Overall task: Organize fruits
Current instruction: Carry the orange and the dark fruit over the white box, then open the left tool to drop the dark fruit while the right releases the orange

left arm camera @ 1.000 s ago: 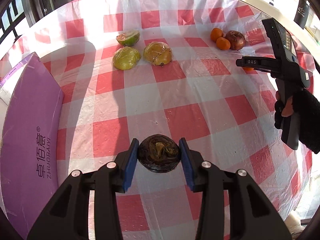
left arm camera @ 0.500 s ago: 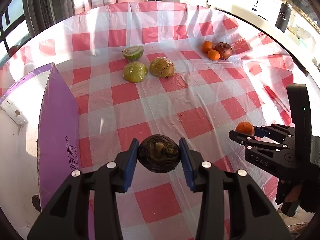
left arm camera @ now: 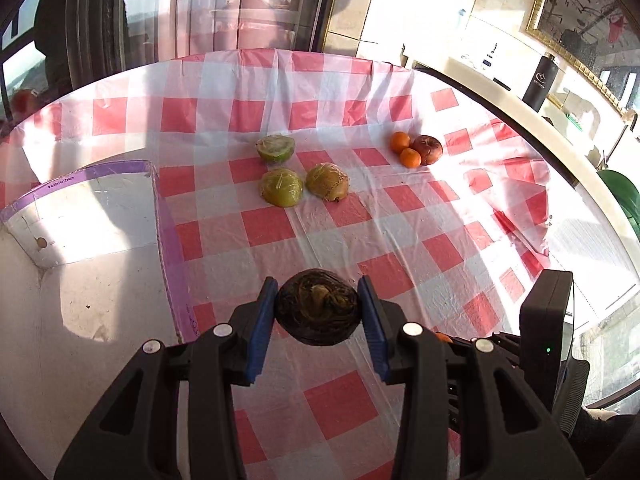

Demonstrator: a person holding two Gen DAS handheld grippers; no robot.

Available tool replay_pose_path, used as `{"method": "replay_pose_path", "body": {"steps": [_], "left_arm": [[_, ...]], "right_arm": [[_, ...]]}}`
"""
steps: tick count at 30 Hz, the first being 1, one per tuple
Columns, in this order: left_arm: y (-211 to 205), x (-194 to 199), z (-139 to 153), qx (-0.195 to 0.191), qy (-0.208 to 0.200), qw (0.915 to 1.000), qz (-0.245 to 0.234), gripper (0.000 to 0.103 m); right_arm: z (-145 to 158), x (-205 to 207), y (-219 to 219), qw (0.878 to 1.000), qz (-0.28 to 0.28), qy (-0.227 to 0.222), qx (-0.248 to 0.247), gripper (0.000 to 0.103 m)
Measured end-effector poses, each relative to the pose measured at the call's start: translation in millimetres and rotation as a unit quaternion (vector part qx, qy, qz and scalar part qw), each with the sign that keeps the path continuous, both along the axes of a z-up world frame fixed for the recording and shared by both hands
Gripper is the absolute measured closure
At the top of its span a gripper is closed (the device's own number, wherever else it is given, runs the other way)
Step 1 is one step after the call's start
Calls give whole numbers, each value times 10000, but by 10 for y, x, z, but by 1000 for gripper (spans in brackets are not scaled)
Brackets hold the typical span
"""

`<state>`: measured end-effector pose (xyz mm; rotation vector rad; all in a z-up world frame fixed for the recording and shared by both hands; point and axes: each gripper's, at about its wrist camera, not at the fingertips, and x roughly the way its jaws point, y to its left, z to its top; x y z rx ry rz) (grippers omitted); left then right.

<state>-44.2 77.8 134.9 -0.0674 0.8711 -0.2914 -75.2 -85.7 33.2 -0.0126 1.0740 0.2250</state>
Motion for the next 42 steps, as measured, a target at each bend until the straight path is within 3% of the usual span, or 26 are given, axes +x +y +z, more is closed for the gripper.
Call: {"method": "replay_pose_path", "body": {"steps": [4,9,13,18,22,25,31,34,40,41,42], "left_arm": [[305,-1,200,-145,-314,9992,180,62],[822,-44,362,-279,-489,9956,745,62],[1340,-59,327,-113,-300,9899,1382,62],[1969,-168,157,113,113,9786,2051,62],[2290,-332,35,176,330,9705,2383,62],[2403,-440,-41,325,429,9685,2433,62],[2503,-550,-232,547,661,9650,2480,62],[2529,-574,-318,597,873,9619,2520,61],[2417,-574,-322,845,954,9637,2347,60],[2415,-572,-321,846,947,9641,2333,58],[2414,-564,-320,851,946,9640,2333,47]], "right_arm": [[317,66,273,9989,122,-451,66,66],[724,141,581,9958,280,-792,364,66],[1004,114,1021,9909,770,-925,609,66],[1249,-49,1715,9760,1667,-1064,907,66],[1184,-230,2177,9624,2427,-1004,690,66],[1010,-269,2356,9589,2696,-725,501,66],[620,-264,2424,9619,2722,-213,100,66],[560,-354,2494,9579,2844,-306,-239,66],[469,-448,2605,9542,2899,-289,-682,65],[466,-455,2604,9540,2894,-297,-727,63],[474,-452,2592,9544,2882,-319,-714,59]]}}
